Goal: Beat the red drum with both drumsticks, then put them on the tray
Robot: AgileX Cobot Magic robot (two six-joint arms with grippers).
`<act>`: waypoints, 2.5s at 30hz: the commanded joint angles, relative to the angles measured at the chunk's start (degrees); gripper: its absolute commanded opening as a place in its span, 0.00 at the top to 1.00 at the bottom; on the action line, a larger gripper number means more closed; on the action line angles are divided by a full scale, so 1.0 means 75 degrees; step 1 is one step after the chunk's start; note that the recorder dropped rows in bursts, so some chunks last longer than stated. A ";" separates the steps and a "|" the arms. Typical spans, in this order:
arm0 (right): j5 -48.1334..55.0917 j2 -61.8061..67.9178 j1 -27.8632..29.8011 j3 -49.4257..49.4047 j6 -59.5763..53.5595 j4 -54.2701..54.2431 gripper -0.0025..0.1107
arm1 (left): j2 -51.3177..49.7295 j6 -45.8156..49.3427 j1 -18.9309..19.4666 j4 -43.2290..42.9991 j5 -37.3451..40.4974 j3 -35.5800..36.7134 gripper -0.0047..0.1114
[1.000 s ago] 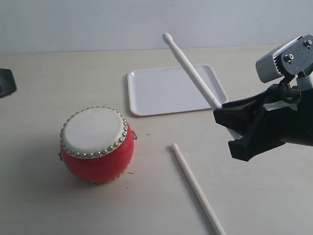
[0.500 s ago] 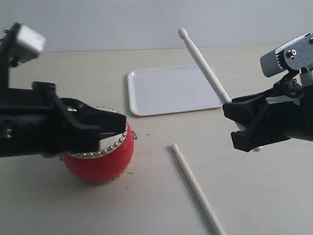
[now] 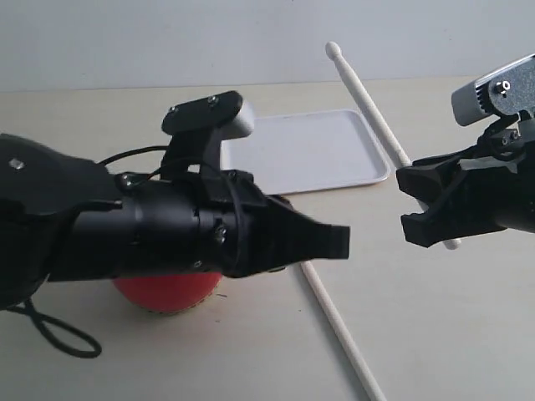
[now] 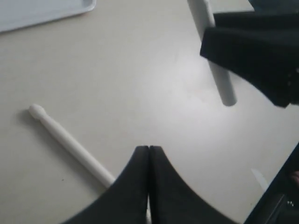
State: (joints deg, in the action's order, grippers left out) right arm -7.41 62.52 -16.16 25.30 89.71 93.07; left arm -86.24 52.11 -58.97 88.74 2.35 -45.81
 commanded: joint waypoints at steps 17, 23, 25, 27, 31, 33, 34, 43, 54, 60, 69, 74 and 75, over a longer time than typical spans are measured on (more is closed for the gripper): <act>0.2300 -0.0046 -0.0020 -0.0039 -0.0026 0.0054 0.98 | -0.2533 -0.1207 -0.0043 0.0921 0.0345 -0.1032 0.28; 0.3124 -0.0046 -0.0020 -0.0039 -0.0026 0.0054 0.98 | -0.2961 -0.1226 -0.0043 0.0920 0.0705 -0.1386 0.41; 0.3222 -0.0046 -0.0020 -0.0039 -0.0026 0.0152 0.98 | -0.3026 -0.1240 -0.0043 0.0920 0.0792 -0.1402 0.41; 0.3337 -0.0046 -0.0020 -0.0039 -0.0012 0.0250 0.98 | -0.3134 -0.1240 -0.0043 0.0865 0.1018 -0.1402 0.38; 0.3351 -0.0046 -0.0020 -0.0039 0.0040 0.0250 0.98 | -0.3307 -0.1261 -0.0043 0.0880 0.1125 -0.1402 0.33; 0.3351 -0.0046 -0.0020 -0.0039 0.0040 0.0250 0.98 | -0.3382 -0.1272 -0.0043 0.0880 0.1148 -0.1402 0.33; 0.3336 -0.0046 -0.0020 -0.0039 0.0042 0.0250 0.98 | -0.3402 -0.1361 -0.0043 0.0880 0.1124 -0.1402 0.33; 0.2890 -0.0046 -0.0020 -0.0039 0.0042 0.0250 0.98 | -0.3799 -0.1652 -0.0043 0.0880 0.0822 -0.1402 0.33; 0.2722 -0.0046 -0.0020 -0.0039 0.0042 0.0250 0.98 | -0.4063 -0.1808 -0.0043 0.0787 0.0678 -0.1388 0.45; 0.2604 -0.0046 -0.0020 -0.0039 0.0042 0.0250 0.98 | -0.4063 -0.1808 -0.0043 0.0756 0.0720 -0.1373 0.49; 0.2567 -0.0046 -0.0020 -0.0039 0.0042 0.0250 0.98 | -0.4063 -0.2860 -0.0043 0.0095 0.1294 -0.1298 0.51; 0.2202 -0.0046 -0.0020 -0.0039 0.0042 0.0235 0.98 | -0.4063 -0.4665 -0.0030 -0.1506 0.1759 -0.1298 0.53; 0.2157 -0.0046 -0.0020 -0.0039 0.0042 0.0235 0.98 | -0.4063 -0.5333 0.0006 -0.2122 0.1843 -0.1298 0.56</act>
State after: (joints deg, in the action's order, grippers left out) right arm 10.14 62.52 -16.16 25.20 89.71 94.34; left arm -115.26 22.37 -58.97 82.73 13.76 -56.70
